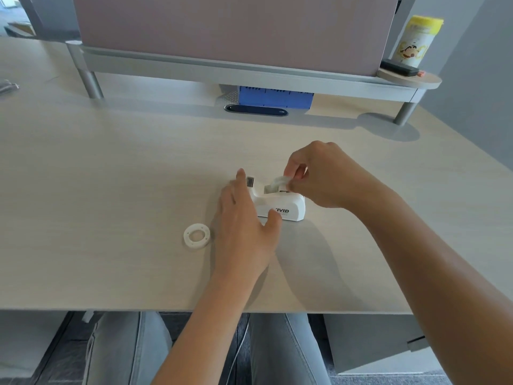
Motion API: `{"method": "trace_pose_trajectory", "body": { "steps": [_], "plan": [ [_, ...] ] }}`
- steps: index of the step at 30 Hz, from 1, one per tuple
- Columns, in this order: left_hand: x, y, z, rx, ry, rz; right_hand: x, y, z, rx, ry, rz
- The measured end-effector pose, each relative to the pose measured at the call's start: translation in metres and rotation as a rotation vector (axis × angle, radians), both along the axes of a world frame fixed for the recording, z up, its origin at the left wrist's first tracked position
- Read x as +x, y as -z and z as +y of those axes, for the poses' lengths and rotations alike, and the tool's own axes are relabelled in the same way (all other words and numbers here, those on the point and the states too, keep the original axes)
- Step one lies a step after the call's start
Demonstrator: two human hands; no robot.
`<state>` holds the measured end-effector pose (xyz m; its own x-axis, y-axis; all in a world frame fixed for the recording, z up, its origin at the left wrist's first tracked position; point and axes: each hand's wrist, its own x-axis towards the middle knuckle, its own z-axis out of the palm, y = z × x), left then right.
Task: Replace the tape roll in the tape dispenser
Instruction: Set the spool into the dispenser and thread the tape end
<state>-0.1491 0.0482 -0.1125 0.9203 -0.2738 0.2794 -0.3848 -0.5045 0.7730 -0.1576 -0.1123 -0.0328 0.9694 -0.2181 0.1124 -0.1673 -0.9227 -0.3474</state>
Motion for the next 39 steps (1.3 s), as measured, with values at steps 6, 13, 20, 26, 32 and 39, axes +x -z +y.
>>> {"method": "trace_pose_trajectory", "body": {
  "steps": [6,13,20,26,32,39],
  "plan": [
    [0.016,-0.019,-0.014,0.079,-0.069,-0.243,-0.014,0.028,-0.01,0.279,0.043,-0.202],
    [0.017,-0.025,-0.027,0.217,-0.092,-0.28,-0.023,0.054,-0.019,0.559,0.048,-0.34],
    [0.007,-0.029,-0.032,0.141,-0.114,-0.234,-0.023,0.056,-0.022,0.645,0.03,-0.35],
    [0.005,-0.031,-0.036,0.039,-0.132,-0.122,-0.023,0.058,-0.022,0.683,0.031,-0.353],
    [0.009,-0.038,-0.042,0.006,-0.153,-0.056,-0.023,0.06,-0.024,0.712,0.031,-0.351],
    [0.014,-0.05,-0.048,0.019,-0.187,0.021,-0.02,0.064,-0.027,0.727,0.028,-0.342]
  ]
}}
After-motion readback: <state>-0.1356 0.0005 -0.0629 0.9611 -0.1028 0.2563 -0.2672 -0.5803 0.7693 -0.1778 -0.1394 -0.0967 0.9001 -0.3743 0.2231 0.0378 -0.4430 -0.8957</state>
